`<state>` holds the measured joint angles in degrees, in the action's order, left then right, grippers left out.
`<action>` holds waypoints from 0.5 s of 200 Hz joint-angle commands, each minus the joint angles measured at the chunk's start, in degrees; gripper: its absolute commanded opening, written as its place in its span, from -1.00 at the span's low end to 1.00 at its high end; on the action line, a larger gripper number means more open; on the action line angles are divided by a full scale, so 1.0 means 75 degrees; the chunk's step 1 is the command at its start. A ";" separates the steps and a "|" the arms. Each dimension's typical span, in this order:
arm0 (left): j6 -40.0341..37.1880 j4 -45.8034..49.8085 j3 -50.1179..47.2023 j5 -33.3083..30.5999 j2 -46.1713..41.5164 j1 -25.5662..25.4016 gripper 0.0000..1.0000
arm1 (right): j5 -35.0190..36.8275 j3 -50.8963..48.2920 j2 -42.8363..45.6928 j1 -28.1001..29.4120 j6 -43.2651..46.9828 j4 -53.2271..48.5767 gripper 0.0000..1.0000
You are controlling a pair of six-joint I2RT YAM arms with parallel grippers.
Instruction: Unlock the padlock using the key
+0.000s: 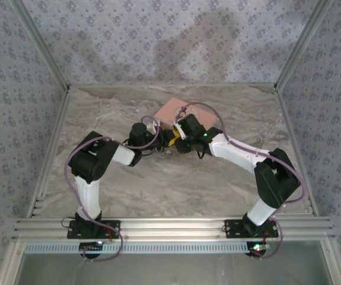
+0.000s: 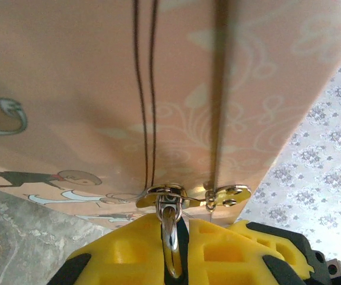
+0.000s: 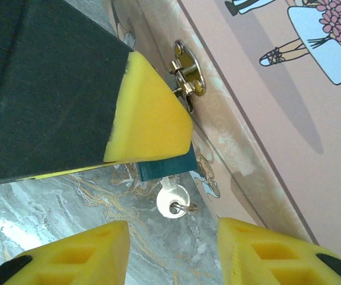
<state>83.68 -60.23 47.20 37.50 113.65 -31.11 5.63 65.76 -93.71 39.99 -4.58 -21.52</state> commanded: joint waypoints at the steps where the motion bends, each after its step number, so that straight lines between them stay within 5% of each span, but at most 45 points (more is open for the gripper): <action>1: 0.0218 -0.0769 0.0293 0.0516 -0.0335 0.0035 -1.00 | 0.0175 -0.0079 0.0184 -0.0023 0.0146 0.0087 -0.05; 100: 0.0219 -0.0554 0.0379 0.0787 -0.0412 0.0038 -1.00 | 0.0816 0.0767 -0.0568 0.0148 0.0606 0.0108 -0.10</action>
<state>85.19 -60.16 47.99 38.44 113.65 -30.57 8.16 68.69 -96.12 40.73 -2.20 -21.21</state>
